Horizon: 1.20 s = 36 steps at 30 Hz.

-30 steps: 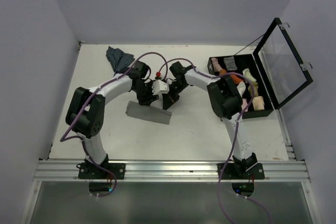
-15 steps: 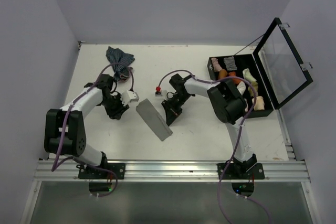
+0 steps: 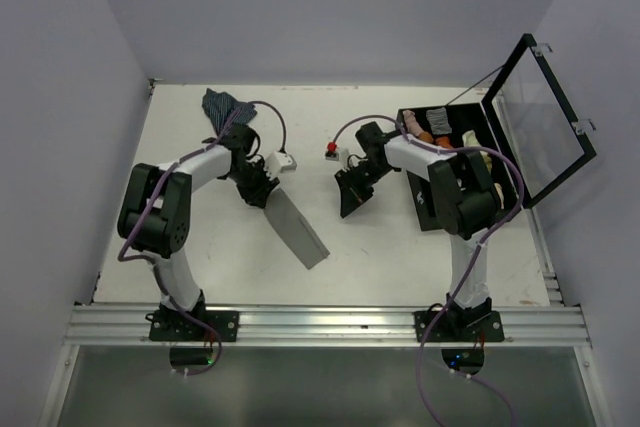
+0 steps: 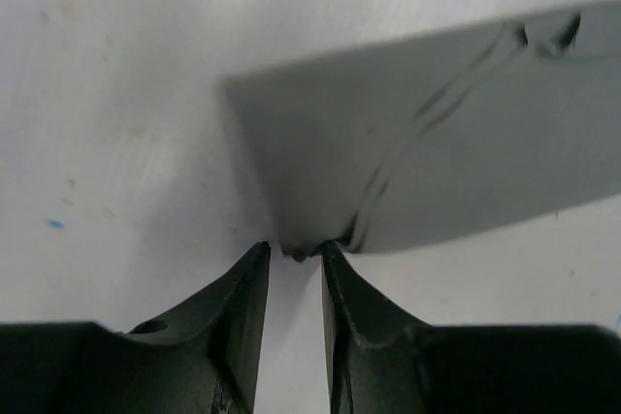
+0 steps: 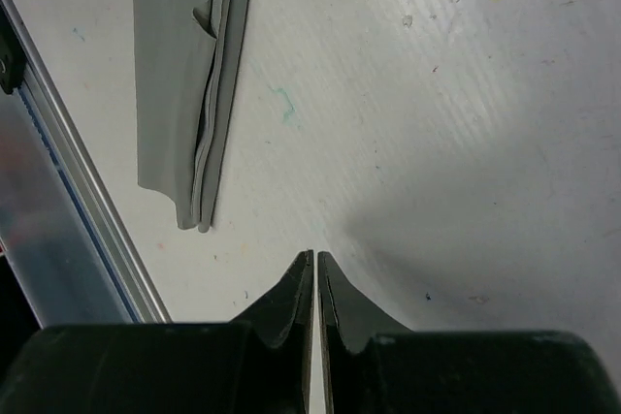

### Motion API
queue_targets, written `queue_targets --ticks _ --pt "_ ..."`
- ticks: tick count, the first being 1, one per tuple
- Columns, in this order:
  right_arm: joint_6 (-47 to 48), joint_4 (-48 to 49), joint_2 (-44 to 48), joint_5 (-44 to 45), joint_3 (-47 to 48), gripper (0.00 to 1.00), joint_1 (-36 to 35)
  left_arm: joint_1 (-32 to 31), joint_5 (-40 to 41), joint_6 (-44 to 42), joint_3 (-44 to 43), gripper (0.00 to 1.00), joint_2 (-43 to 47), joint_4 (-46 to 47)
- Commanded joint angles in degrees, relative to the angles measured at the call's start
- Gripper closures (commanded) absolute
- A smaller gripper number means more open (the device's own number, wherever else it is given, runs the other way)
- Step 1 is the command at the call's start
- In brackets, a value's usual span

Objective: Roll the underwear
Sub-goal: Fold the underwear

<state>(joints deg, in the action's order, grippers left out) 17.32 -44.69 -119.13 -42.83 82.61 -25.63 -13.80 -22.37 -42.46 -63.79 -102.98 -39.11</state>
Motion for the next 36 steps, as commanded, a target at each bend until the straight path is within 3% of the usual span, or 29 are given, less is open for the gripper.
queue_targets --ticks 1,8,13,16,21,22,23,25,26,29,30,33,36 --pt "0.97 0.38 3.81 1.69 -2.09 0.91 -1.0 -1.58 -3.64 6.41 -5.1 0.68 -7.22 6.07" --pt "-1.76 2.58 6.01 -1.73 -2.8 0.85 0.14 -1.49 -7.41 10.37 -23.01 0.67 -20.84 6.15" --pt "-3.34 6.44 7.59 -3.75 -3.07 0.8 0.14 -0.79 -8.65 11.87 -32.71 0.64 -23.94 3.52" --pt "-5.72 14.33 13.03 -0.96 -5.43 0.79 -0.82 2.37 -9.26 12.31 -32.01 0.56 -17.36 6.93" --pt "2.26 10.68 19.88 7.92 0.36 0.78 -6.78 9.49 -11.29 8.19 -30.96 0.38 1.26 7.73" --pt "5.85 10.76 21.38 9.94 0.62 0.78 -8.11 10.71 -10.42 8.61 -29.91 0.34 4.25 11.91" --pt "7.71 11.2 22.61 13.26 0.54 0.77 -9.34 10.99 -5.02 12.45 -26.94 0.3 9.67 14.74" --pt "12.81 12.69 25.52 16.97 -0.16 0.75 -13.03 10.99 1.68 18.43 -22.98 0.0 14.62 24.45" --pt "14.39 13.56 26.22 18.12 -0.6 0.73 -14.09 10.99 8.15 23.77 -17.83 0.0 18.83 27.83" --pt "19.75 22.34 29.3 19.11 -5.25 0.3 -16.12 11.08 13.31 26.81 -13.38 0.0 23.16 32.08" --pt "20.73 25.32 29.83 17.36 -6.66 0.02 -16.12 11.08 13.23 26.55 -13.64 0.0 23.61 30.69" --pt "13.91 39.56 29.49 11.5 -10.88 0.01 -16.21 11.52 9.11 25.58 -13.82 0.07 25.01 23.57" --pt "11.88 38.12 23.44 1.63 -6.34 0.06 -17.78 12.04 8.58 26.11 -10.75 0.07 28.18 19.96"
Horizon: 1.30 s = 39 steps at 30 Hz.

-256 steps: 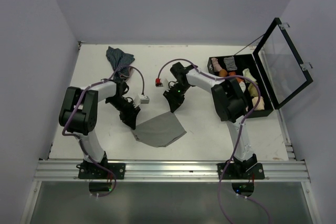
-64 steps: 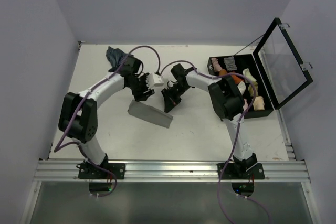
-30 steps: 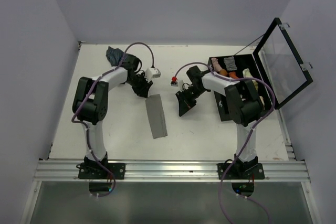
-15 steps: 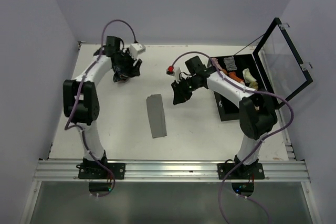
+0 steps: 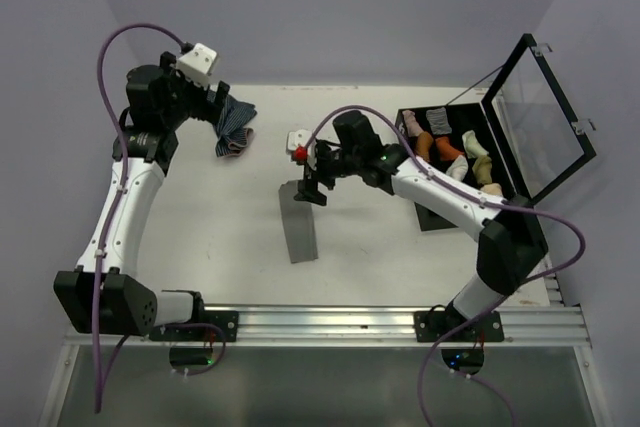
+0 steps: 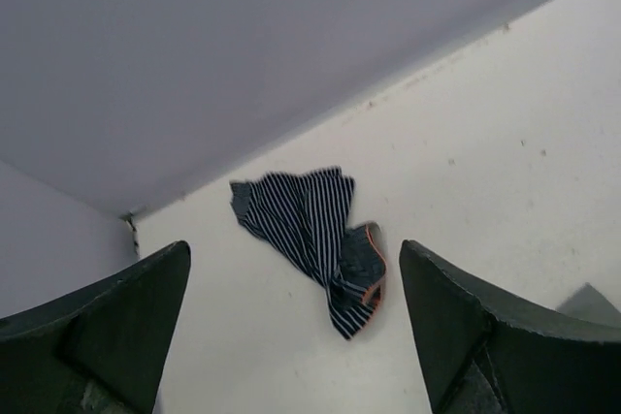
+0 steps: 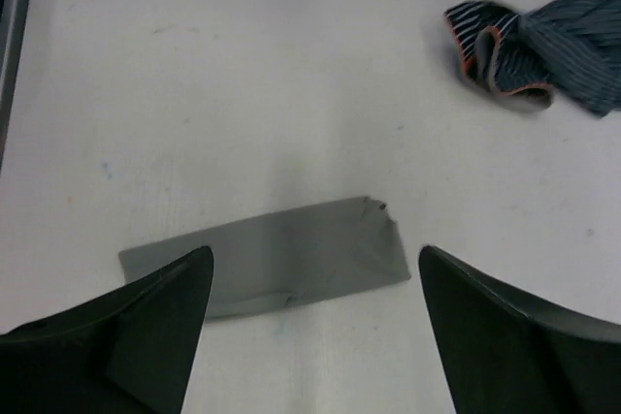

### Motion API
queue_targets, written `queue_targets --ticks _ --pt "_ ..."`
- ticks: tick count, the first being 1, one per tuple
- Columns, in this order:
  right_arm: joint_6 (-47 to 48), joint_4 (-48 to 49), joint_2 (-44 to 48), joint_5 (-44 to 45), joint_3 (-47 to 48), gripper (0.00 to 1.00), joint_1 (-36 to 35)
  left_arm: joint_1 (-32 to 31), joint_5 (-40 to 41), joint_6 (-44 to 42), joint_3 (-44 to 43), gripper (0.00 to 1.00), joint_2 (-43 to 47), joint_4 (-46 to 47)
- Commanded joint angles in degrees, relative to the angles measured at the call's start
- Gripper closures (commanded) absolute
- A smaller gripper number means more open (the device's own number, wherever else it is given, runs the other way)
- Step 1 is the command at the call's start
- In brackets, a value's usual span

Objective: Roll the underwear
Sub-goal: Fold the underwear, then roll the underwear

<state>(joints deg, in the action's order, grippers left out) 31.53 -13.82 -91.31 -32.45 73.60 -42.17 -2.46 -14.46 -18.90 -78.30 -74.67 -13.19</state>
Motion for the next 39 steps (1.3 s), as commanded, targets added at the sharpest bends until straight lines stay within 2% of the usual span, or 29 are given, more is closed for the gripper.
queue_targets --ticks 1,2,4,5,6,8,9,10,13,17,22,28,32,35,37,39 --pt "-2.61 -1.9 -6.84 -10.17 9.65 0.13 -2.38 1.66 -0.73 2.29 4.99 0.09 0.58 -8.84" --pt "-4.27 -9.13 -11.91 -10.79 12.76 0.25 -4.56 2.02 -3.18 1.24 5.87 0.15 2.15 -10.44" --pt "-7.08 -11.38 -15.11 -14.37 15.68 0.35 -5.81 2.2 -5.13 -3.14 9.63 0.22 5.04 -14.12" --pt "-9.27 -10.27 -16.52 -15.36 14.74 0.46 -6.34 2.2 -5.05 -4.47 11.31 0.29 6.2 -14.84" --pt "-14.86 -8.08 -16.8 -16.41 13.16 0.52 -6.26 2.2 -5.23 -6.05 13.16 0.32 7.43 -15.54" --pt "-17.37 -4.37 -17.32 -18.96 8.76 0.65 -6.25 2.2 -8.12 -13.07 19.04 0.37 11.64 -18.96" --pt "-19.29 -3.76 -17.24 -19.67 7.45 0.67 -6.25 2.2 -9.52 -15.53 20.89 0.41 13.22 -20.37" --pt "-19.92 -3.58 -17.24 -20.28 4.91 0.69 -6.08 2.11 -12.06 -20.17 24.74 0.43 16.63 -22.56" --pt "-23.96 0.52 -15.32 -21.52 -2.11 0.72 -5.99 1.93 -14.8 -26.08 32.74 0.46 22.1 -23.2" --pt "-33.17 10.02 -13.9 -21.34 -10.13 0.73 -3.81 -1.57 -16.48 -29.44 38.74 0.46 28.61 -23.28" --pt "-48.12 24.17 -17.58 -23.54 -15.32 0.73 0.94 -11.05 -15.77 -28.58 44.45 0.46 29.76 -18.9" --pt "-64.56 39.46 -22.42 -24.6 -20.59 0.73 5.78 -18.18 -16.66 -28.03 46.31 0.46 24.94 -12.4" --pt "-64.93 38.61 -23.39 -24.94 -20.96 0.76 6.58 -21.79 -15.6 -28.39 45.52 0.47 20.89 -9.23" --pt "-64.14 38.79 -20.41 -24.6 -21.49 0.77 6.58 -23.03 -15.77 -28.21 45.08 0.48 18.78 -8.08" --pt "-61.6 32.39 -19.79 -24.24 -20.08 0.77 6.58 -24.26 -15.95 -28.21 45.52 0.48 18.43 -7.29" --pt "-60.36 30.88 -19.96 -23.89 -20.16 0.78 6.49 -26.79 -16.13 -28.3 46.04 0.48 18.51 -6.33"
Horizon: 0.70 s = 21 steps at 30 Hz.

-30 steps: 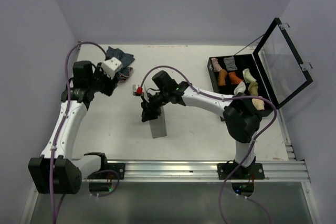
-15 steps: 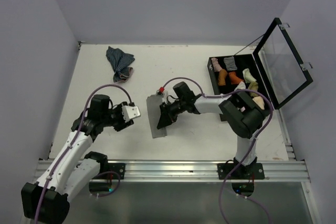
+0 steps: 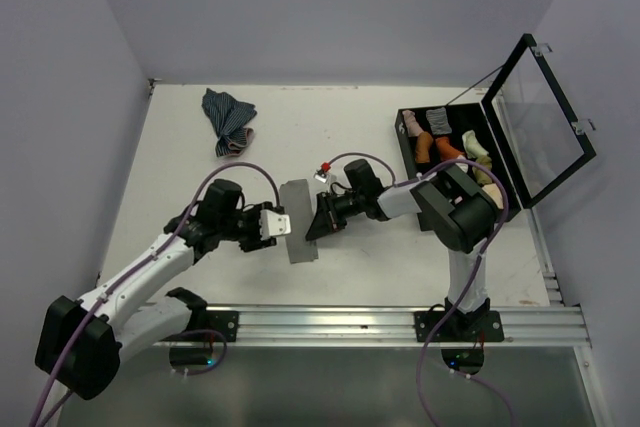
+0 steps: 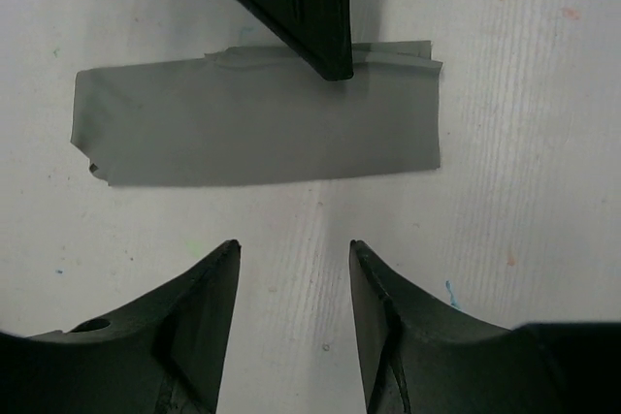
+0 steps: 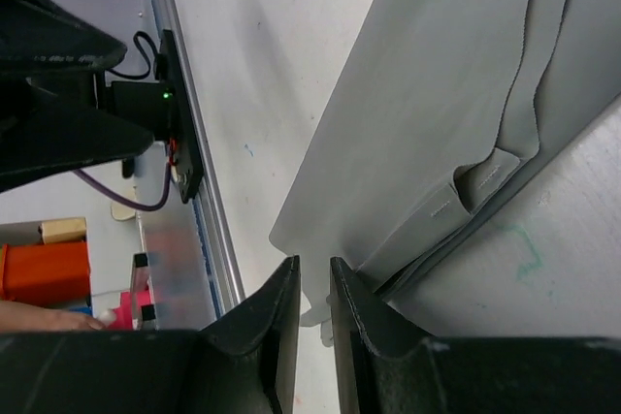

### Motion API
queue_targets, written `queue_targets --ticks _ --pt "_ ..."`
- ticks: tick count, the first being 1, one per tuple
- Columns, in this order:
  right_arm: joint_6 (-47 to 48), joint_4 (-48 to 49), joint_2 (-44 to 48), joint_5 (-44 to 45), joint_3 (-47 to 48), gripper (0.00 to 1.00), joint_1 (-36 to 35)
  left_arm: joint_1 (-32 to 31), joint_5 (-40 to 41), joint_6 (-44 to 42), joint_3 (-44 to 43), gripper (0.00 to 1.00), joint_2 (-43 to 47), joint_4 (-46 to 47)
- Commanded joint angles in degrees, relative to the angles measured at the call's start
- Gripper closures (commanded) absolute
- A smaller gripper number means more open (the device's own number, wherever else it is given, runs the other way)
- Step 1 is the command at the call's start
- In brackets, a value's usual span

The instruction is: Roll the underwear

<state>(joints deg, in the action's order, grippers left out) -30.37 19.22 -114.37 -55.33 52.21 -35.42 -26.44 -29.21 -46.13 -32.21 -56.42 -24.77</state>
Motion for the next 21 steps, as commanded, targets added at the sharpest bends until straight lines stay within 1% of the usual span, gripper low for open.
queue_targets --ticks 1,7,9,10,15,21 --pt "1.54 -2.61 2.49 -0.57 1.06 0.79 -0.18 -3.88 -0.85 -1.16 0.3 0.48 -0.09 5.52" --pt "0.93 -6.21 -0.5 2.41 1.49 0.81 0.09 -12.31 1.17 -1.6 -0.05 0.49 -4.56 6.84" --pt "0.58 -6.65 -1.82 2.51 1.5 0.82 0.52 -14.68 2.31 -0.28 -0.83 0.46 -6.23 8.16" --pt "0.4 -6.65 -2.17 3.12 1.15 0.82 0.7 -15.22 3.01 0.07 -1.28 0.45 -8.5 8.08" --pt "-0.57 -6.57 -4.02 2.69 1.06 0.82 1.41 -17.51 3.98 -0.1 -3.12 0.43 -14.31 8.34" --pt "-0.83 -7.27 -5.34 2.51 1.32 0.82 1.93 -17.95 4.95 -1.07 -3.04 0.44 -17.75 9.13"
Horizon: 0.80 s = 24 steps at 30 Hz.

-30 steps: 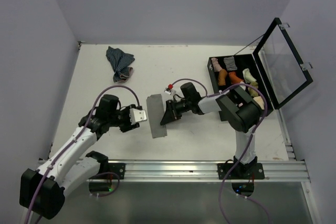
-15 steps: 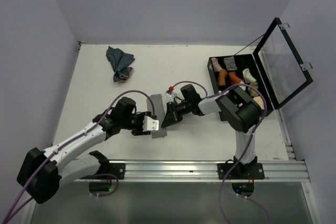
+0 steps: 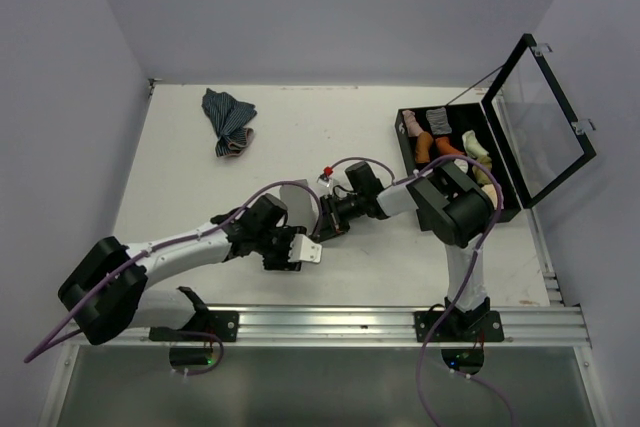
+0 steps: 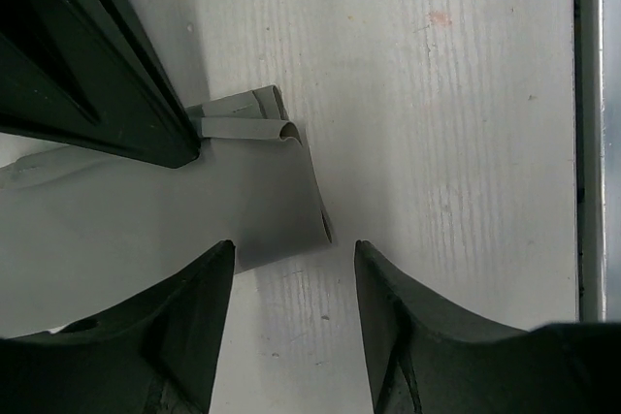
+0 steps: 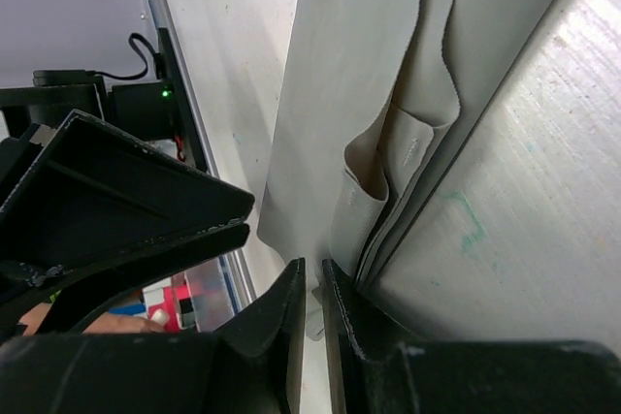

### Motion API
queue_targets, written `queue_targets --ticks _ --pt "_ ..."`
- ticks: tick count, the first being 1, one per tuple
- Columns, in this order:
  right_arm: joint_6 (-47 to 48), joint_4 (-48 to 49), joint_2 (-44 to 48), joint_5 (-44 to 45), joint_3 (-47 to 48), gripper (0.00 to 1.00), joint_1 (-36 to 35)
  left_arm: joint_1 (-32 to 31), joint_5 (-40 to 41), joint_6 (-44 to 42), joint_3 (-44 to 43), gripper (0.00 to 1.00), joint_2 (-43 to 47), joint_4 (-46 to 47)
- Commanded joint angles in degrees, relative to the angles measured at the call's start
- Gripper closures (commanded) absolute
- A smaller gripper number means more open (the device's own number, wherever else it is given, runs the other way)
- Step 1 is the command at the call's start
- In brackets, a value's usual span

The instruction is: Roll the underwear

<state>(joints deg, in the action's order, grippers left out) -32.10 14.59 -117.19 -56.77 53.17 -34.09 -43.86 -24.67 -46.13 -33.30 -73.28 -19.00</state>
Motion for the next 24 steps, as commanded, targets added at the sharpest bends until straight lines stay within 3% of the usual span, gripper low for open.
queue_targets --ticks 1,14,18,24 --pt "0.9 -2.72 -2.61 3.86 0.45 0.82 0.6 -0.62 1.02 -0.98 -1.77 0.45 -1.17 3.8" --pt "-0.6 -2.55 -4.81 2.9 1.15 0.83 1.3 -2.98 0.94 -5.19 1.13 0.58 2.17 5.74" --pt "-0.95 -2.37 -5.07 2.81 1.33 0.83 1.57 -3.69 0.85 -6.78 0.96 0.67 0.16 4.77" --pt "-1.21 -2.11 -5.77 2.54 1.5 0.83 1.92 -4.04 0.15 -8.54 -0.01 0.71 -3.54 2.93"
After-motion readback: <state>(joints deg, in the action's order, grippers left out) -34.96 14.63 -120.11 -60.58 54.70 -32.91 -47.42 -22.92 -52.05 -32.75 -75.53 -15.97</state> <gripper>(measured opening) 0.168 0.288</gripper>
